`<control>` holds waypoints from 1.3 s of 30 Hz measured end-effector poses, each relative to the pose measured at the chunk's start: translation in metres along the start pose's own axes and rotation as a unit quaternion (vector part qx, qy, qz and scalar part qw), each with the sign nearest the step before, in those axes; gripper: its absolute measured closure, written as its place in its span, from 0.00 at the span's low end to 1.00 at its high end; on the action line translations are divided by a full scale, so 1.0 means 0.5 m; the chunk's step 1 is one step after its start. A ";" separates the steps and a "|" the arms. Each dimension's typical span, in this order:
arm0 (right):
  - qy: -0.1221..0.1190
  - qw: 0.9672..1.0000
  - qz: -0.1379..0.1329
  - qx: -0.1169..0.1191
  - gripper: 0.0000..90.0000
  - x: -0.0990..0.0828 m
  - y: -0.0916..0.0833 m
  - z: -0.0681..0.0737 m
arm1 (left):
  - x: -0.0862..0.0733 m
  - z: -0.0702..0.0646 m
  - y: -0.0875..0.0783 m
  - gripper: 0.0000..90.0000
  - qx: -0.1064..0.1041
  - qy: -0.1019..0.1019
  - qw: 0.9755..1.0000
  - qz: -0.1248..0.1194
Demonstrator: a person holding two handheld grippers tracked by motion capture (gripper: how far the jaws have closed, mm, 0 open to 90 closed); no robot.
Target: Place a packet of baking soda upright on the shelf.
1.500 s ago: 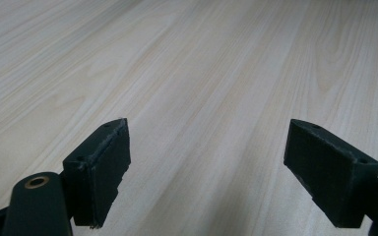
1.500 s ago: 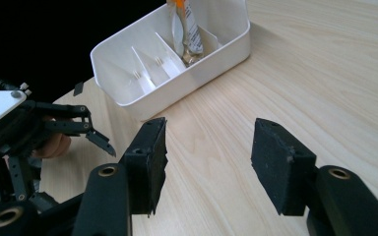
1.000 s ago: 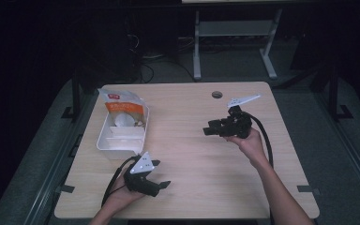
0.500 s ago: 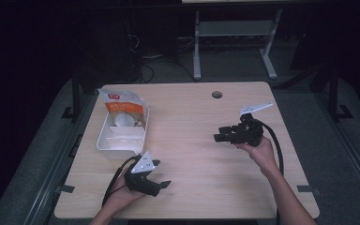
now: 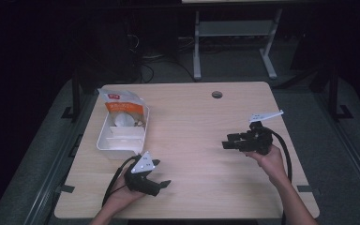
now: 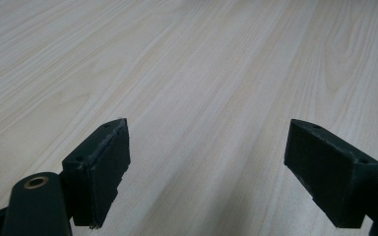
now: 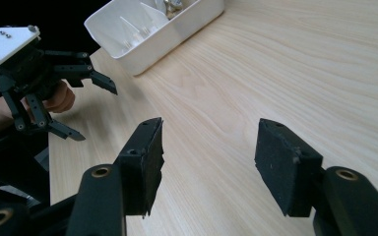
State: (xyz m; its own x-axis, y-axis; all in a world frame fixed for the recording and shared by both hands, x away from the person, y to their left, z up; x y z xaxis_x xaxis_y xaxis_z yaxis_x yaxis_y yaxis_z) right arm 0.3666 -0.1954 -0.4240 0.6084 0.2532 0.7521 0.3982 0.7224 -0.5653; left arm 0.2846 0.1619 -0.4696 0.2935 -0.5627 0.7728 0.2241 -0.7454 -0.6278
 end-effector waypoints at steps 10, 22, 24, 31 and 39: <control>0.012 1.000 0.007 -0.002 0.47 -0.042 -0.015 -0.008 | 0.000 0.002 0.001 0.19 0.000 -0.003 1.000 -0.001; 0.019 1.000 0.014 0.000 0.47 -0.097 -0.027 0.002 | -0.001 0.003 0.001 0.19 0.000 -0.006 1.000 0.000; 0.019 1.000 0.016 -0.001 0.46 -0.103 -0.029 0.005 | -0.001 0.003 0.000 0.19 0.000 -0.006 1.000 0.000; 0.026 1.000 0.010 0.000 0.45 -0.136 -0.038 0.014 | -0.001 0.003 0.001 0.19 0.000 -0.007 1.000 0.002; 0.007 1.000 0.018 -0.022 0.41 -0.169 -0.035 0.035 | -0.005 0.000 -0.003 0.19 -0.003 -0.004 1.000 0.002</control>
State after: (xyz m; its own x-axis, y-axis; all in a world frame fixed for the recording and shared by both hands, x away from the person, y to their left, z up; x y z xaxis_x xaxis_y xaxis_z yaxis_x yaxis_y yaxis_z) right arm 0.2962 -0.2181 -0.4719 0.6318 0.2700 0.7266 0.4051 0.6841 -0.6065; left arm 0.2836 0.1641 -0.4706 0.3024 -0.5625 0.7695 0.2178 -0.7452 -0.6303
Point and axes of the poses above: each handheld gripper's, and its own axes: y roughly forward along the jaws, x roughly out of its top, z roughly to its left, the point moved 3 cm from there along y, roughly forward along the jaws, and after that the axes turned 10 degrees about -x, right-handed, at the moved point
